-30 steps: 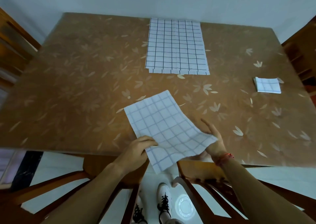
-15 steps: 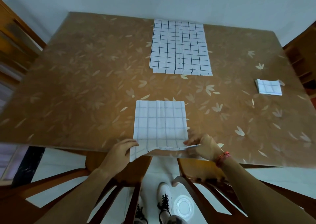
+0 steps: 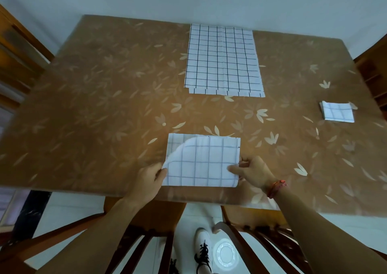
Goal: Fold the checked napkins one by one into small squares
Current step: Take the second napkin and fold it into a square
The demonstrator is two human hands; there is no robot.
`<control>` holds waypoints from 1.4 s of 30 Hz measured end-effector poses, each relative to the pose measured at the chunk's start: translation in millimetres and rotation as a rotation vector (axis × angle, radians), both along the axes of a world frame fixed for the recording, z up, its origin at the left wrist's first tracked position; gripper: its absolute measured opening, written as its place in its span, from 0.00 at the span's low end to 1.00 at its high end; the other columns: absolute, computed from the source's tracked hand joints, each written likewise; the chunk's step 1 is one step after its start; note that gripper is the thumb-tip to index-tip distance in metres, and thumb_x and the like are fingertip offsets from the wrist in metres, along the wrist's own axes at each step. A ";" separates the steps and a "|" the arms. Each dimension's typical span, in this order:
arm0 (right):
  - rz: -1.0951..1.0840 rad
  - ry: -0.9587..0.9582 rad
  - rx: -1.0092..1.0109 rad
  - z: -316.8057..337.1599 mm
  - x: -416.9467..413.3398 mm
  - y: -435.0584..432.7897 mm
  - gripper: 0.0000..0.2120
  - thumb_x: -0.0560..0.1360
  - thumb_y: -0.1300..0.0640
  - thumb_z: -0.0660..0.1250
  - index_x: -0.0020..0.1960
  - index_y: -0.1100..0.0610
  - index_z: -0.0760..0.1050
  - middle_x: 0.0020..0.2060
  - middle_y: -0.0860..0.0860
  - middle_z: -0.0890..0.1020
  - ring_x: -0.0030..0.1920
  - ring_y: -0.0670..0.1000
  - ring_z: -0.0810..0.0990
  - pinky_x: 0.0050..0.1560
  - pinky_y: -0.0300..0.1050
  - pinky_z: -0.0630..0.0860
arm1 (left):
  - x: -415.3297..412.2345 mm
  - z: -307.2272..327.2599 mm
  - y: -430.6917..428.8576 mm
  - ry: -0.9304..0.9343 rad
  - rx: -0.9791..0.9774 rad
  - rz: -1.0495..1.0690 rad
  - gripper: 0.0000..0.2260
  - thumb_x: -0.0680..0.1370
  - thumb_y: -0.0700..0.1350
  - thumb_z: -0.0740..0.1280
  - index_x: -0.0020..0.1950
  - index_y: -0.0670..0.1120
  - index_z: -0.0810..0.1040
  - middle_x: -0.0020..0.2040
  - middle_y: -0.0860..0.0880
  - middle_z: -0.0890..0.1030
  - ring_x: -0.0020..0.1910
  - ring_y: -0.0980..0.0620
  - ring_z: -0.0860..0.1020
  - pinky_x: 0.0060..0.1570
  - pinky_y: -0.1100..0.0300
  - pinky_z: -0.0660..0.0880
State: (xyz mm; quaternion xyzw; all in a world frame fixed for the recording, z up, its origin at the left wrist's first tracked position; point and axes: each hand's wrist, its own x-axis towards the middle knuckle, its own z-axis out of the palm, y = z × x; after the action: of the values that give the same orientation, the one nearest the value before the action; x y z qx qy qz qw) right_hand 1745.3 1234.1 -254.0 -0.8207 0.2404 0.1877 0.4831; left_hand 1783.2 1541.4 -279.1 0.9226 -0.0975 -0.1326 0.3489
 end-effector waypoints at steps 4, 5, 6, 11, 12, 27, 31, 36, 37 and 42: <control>-0.050 0.002 0.007 -13.8 16.0 -3.2 0.09 0.69 0.54 0.75 0.47 0.56 0.82 0.37 0.50 0.86 0.37 0.51 0.85 0.35 0.45 0.82 | 16.8 -5.6 -5.7 0.024 -0.025 0.045 0.14 0.80 0.46 0.64 0.34 0.54 0.68 0.30 0.58 0.71 0.30 0.57 0.73 0.26 0.73 0.65; -0.060 0.009 0.017 -19.1 19.3 -4.2 0.09 0.69 0.54 0.75 0.48 0.56 0.82 0.37 0.49 0.86 0.36 0.50 0.85 0.34 0.43 0.81 | 20.3 -5.4 -8.3 0.034 -0.012 0.047 0.14 0.80 0.46 0.64 0.35 0.54 0.67 0.31 0.58 0.72 0.32 0.56 0.74 0.26 0.73 0.65; -0.065 0.012 0.009 -20.9 22.2 -3.4 0.10 0.69 0.53 0.75 0.48 0.55 0.81 0.38 0.49 0.86 0.36 0.50 0.84 0.33 0.42 0.80 | 23.6 -9.6 -8.9 0.033 -0.008 0.046 0.14 0.80 0.47 0.64 0.35 0.54 0.68 0.32 0.57 0.73 0.33 0.55 0.74 0.26 0.73 0.66; -0.115 0.009 -0.027 -35.4 30.3 -3.4 0.11 0.70 0.51 0.73 0.47 0.56 0.78 0.43 0.50 0.84 0.40 0.50 0.84 0.33 0.43 0.81 | 30.8 -14.6 -11.0 0.132 -0.041 0.120 0.08 0.76 0.46 0.70 0.53 0.52 0.74 0.40 0.56 0.78 0.42 0.54 0.78 0.34 0.65 0.73; -0.121 0.017 -0.026 -37.8 30.6 -3.5 0.12 0.69 0.51 0.74 0.47 0.56 0.77 0.43 0.49 0.84 0.41 0.51 0.84 0.34 0.46 0.82 | 30.2 -16.4 -10.7 0.157 -0.066 0.122 0.13 0.74 0.44 0.72 0.56 0.52 0.73 0.41 0.54 0.79 0.43 0.53 0.79 0.35 0.63 0.75; -0.172 0.031 -0.137 -43.6 34.9 -4.9 0.13 0.65 0.60 0.75 0.48 0.52 0.76 0.42 0.48 0.83 0.41 0.50 0.83 0.38 0.47 0.83 | 36.7 -28.2 -13.4 0.073 -0.059 0.132 0.19 0.74 0.40 0.71 0.63 0.50 0.73 0.41 0.55 0.79 0.43 0.55 0.78 0.36 0.66 0.75; -0.172 0.001 -0.189 -45.3 37.2 -2.9 0.13 0.66 0.57 0.75 0.48 0.51 0.76 0.41 0.46 0.82 0.41 0.49 0.82 0.43 0.50 0.83 | 38.5 -31.2 -13.8 0.023 0.002 0.126 0.16 0.74 0.41 0.71 0.61 0.49 0.74 0.39 0.56 0.78 0.41 0.54 0.77 0.39 0.64 0.75; -0.213 -0.049 -0.246 -38.3 34.5 0.6 0.12 0.67 0.53 0.73 0.49 0.49 0.75 0.38 0.43 0.82 0.41 0.50 0.82 0.43 0.48 0.82 | 36.0 -29.0 -13.9 -0.060 0.085 0.127 0.13 0.73 0.43 0.71 0.56 0.47 0.75 0.38 0.54 0.74 0.40 0.54 0.73 0.39 0.64 0.69; -0.205 -0.071 -0.291 -36.0 33.2 2.3 0.12 0.68 0.52 0.72 0.49 0.49 0.75 0.37 0.42 0.81 0.42 0.49 0.82 0.45 0.48 0.81 | 34.3 -28.9 -13.5 -0.138 0.129 0.093 0.11 0.73 0.45 0.71 0.55 0.48 0.75 0.39 0.54 0.74 0.41 0.55 0.72 0.42 0.63 0.70; 0.036 -0.189 -0.555 -32.0 17.9 28.2 0.18 0.72 0.50 0.66 0.61 0.51 0.73 0.52 0.50 0.75 0.46 0.50 0.76 0.44 0.46 0.77 | -4.0 -25.1 -29.3 -0.255 0.123 -0.210 0.13 0.79 0.45 0.62 0.62 0.45 0.76 0.59 0.50 0.76 0.60 0.53 0.72 0.57 0.61 0.72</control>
State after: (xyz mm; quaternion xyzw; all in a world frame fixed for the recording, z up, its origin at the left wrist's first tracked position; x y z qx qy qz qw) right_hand 1763.2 1262.3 -286.0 -0.9395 0.2219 0.0461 0.2568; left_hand 1779.2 1512.1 -304.2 0.9362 -0.2286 -0.0560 0.2610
